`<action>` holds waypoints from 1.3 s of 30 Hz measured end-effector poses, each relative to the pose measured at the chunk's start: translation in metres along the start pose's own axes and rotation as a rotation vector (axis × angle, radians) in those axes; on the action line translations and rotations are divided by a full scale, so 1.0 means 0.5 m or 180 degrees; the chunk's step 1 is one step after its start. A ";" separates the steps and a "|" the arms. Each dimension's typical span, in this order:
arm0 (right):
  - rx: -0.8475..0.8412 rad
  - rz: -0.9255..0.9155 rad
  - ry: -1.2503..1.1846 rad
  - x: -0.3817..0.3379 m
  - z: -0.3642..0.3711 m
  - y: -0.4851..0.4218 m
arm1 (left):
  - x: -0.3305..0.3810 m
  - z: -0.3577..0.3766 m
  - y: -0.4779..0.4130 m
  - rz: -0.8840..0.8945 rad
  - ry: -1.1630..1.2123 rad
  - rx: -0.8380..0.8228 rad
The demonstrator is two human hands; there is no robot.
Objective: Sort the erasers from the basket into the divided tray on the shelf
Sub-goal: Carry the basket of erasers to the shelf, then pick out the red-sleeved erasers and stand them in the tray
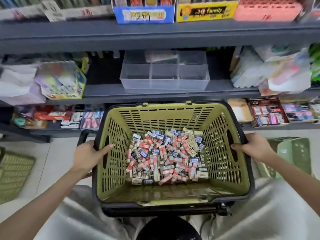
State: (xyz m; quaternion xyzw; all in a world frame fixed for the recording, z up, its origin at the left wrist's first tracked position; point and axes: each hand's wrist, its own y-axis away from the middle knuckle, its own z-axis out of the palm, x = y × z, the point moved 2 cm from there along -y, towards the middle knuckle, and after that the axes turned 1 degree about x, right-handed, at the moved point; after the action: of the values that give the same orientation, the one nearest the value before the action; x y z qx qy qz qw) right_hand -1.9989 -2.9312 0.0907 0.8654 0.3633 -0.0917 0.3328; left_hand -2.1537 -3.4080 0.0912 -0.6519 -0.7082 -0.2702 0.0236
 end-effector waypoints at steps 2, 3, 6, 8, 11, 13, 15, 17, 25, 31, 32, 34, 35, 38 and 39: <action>0.0006 -0.0068 -0.0016 0.010 0.021 -0.013 | -0.007 0.013 -0.011 0.0058 -0.0095 0.0039; 0.0033 -0.0069 -0.0085 0.015 0.028 -0.019 | -0.010 0.018 -0.014 0.0093 -0.0092 0.0094; 0.0059 -0.0088 -0.0287 0.030 0.040 -0.034 | -0.015 0.023 -0.029 0.0206 -0.0067 0.0372; 0.0065 -0.0142 -0.0262 0.030 0.039 -0.042 | -0.007 0.020 -0.047 0.0356 -0.0382 0.0496; 0.0406 -0.0408 0.0553 0.005 0.032 -0.057 | 0.023 0.017 -0.084 0.0770 -0.0664 0.0883; 0.0711 -0.0533 0.1191 -0.012 0.032 -0.062 | 0.047 0.016 -0.104 0.1107 -0.0789 0.1159; 0.1082 -0.0665 0.1677 -0.023 0.035 -0.059 | 0.063 0.020 -0.113 0.1350 -0.1018 0.1271; 0.1726 -0.0980 0.2151 -0.039 0.038 -0.047 | 0.071 0.025 -0.106 0.1505 -0.1193 0.1468; 0.1477 -0.2404 0.1631 -0.146 0.170 0.027 | 0.070 0.079 -0.024 0.1800 -0.1805 0.1383; -0.0490 -0.2097 0.1121 -0.182 0.324 -0.037 | 0.070 0.084 -0.010 0.1781 -0.1811 0.1276; -0.0606 -0.2050 0.1019 -0.188 0.347 -0.048 | 0.071 0.089 -0.010 0.1765 -0.1835 0.1253; -0.0715 -0.1944 0.0923 -0.199 0.395 -0.069 | 0.075 0.099 -0.011 0.1646 -0.1795 0.1224; -0.0668 -0.1943 0.1070 -0.206 0.420 -0.075 | 0.080 0.103 -0.013 0.1591 -0.1754 0.1233; -0.0407 -0.2001 0.1434 -0.213 0.484 -0.081 | 0.101 0.108 -0.029 0.1757 -0.1714 0.1328; -0.0386 -0.2018 0.1482 -0.214 0.503 -0.081 | 0.112 0.109 -0.037 0.1874 -0.1671 0.1330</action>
State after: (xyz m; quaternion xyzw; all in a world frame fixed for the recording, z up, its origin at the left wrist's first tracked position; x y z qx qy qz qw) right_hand -2.0831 -3.1326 -0.0786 0.6868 0.6829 0.0304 0.2472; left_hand -2.1622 -3.3344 0.0597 -0.8535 -0.5138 0.0715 0.0501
